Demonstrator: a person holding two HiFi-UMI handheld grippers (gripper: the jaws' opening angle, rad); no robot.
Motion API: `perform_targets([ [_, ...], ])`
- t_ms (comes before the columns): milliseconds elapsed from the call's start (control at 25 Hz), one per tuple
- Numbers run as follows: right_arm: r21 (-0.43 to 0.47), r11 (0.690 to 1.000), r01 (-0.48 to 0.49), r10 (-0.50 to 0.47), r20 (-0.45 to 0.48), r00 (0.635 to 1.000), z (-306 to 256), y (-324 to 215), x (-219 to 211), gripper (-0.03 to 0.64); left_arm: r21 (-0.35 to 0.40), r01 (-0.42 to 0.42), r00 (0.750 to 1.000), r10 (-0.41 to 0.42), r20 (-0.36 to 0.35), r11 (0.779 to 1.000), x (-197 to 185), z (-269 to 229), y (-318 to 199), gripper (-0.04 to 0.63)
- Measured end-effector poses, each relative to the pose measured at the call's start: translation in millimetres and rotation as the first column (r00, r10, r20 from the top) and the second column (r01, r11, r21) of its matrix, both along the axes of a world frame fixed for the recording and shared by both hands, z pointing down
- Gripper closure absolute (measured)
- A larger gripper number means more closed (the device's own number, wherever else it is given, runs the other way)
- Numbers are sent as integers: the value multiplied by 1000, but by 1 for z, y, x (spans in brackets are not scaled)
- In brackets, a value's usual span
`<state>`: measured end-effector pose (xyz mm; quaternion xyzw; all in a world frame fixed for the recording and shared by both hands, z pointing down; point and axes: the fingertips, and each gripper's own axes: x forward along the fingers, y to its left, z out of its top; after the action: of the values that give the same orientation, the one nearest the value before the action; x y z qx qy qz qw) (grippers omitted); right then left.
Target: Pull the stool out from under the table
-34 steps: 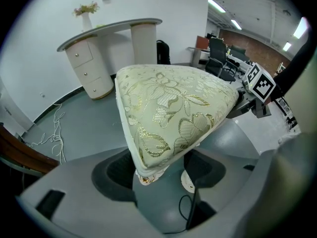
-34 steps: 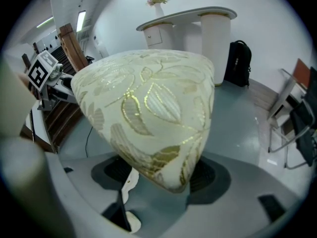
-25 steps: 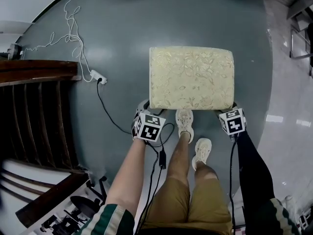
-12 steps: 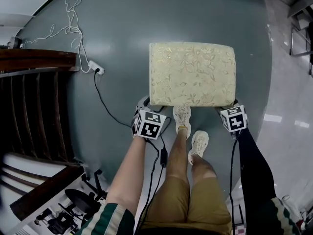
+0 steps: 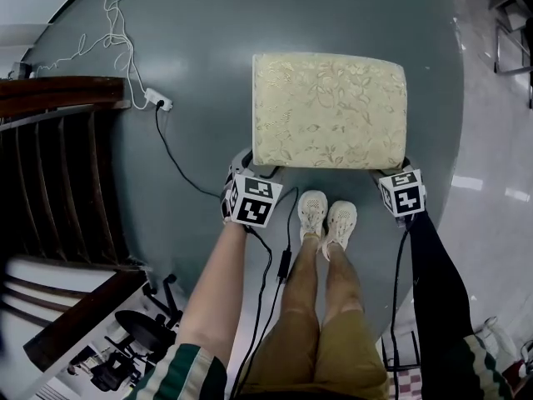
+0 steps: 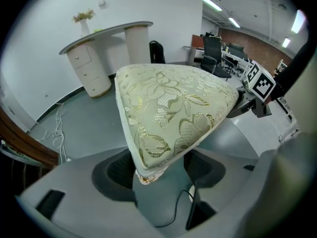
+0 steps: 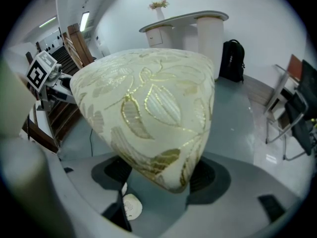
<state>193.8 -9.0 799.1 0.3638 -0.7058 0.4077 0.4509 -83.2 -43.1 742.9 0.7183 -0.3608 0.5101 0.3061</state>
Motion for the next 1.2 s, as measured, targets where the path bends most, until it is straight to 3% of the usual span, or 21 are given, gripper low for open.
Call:
perform_targets([
  [680,38,999,-4,6,-37,999,-13,91,19,272,-40,-6,1000,6,5,999,16,-3,99,291],
  [1200,73,997,37,-29,-105,994,-11,102,0,268,-75,71,997,-71,9,995,-9,23,121,290],
])
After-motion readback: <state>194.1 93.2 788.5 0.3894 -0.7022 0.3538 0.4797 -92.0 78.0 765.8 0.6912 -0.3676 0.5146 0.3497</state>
